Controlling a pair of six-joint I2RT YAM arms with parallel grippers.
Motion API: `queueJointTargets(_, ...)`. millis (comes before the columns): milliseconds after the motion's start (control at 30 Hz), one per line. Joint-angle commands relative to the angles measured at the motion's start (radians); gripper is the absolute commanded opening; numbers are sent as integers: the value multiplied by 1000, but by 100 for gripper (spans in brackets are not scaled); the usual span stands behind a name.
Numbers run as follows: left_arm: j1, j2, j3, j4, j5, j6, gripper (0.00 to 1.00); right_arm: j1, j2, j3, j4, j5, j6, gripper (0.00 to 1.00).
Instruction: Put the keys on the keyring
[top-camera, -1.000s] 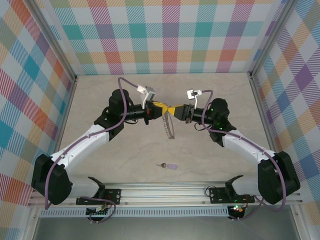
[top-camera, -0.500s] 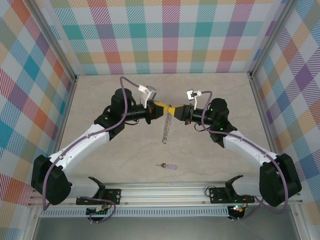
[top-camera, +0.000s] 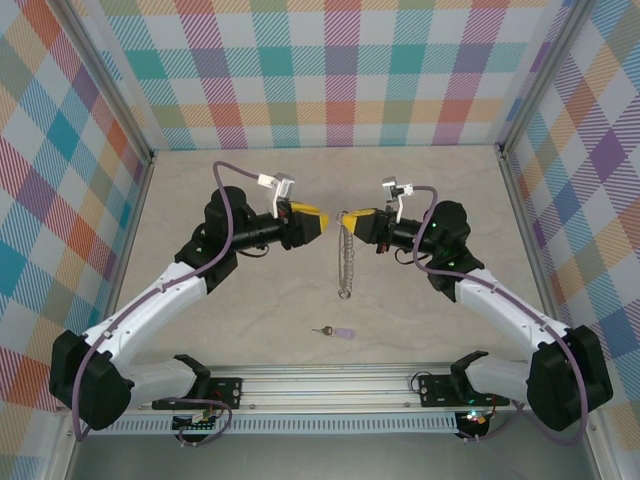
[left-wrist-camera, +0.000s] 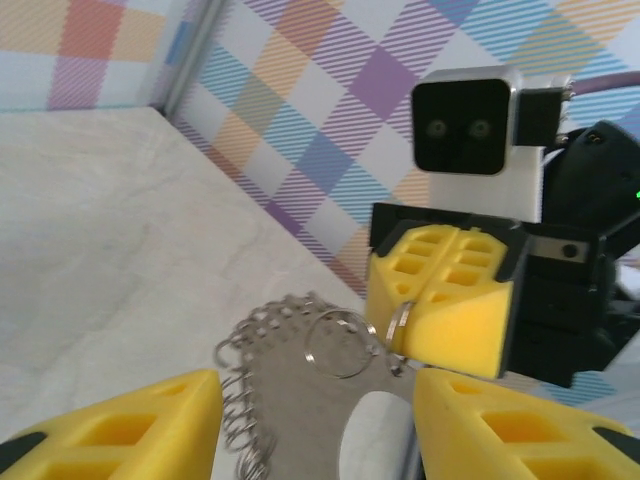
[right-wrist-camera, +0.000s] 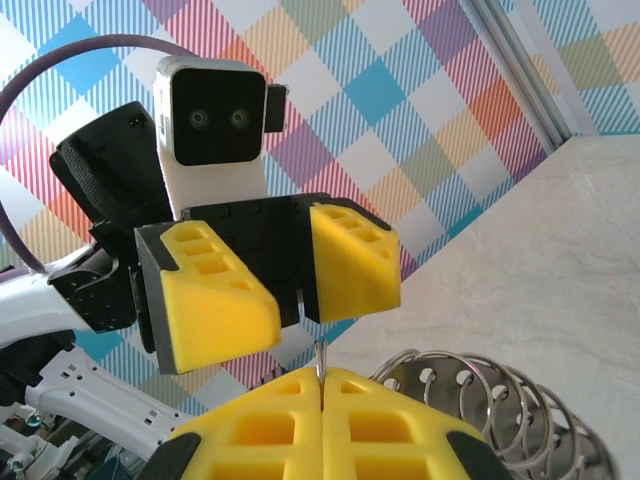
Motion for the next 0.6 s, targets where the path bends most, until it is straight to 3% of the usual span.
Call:
queueJointTargets(0, 1, 0, -29, 159, 89, -110, 47, -2, 19, -18, 152, 16, 64, 0)
queueJointTargets(233, -10, 15, -55, 248, 79, -160, 35, 0, 67, -33, 264, 26, 145, 0)
queueJointTargets(567, -12, 65, -52, 310, 68, -204, 33, 1, 91, -35, 331, 41, 196, 0)
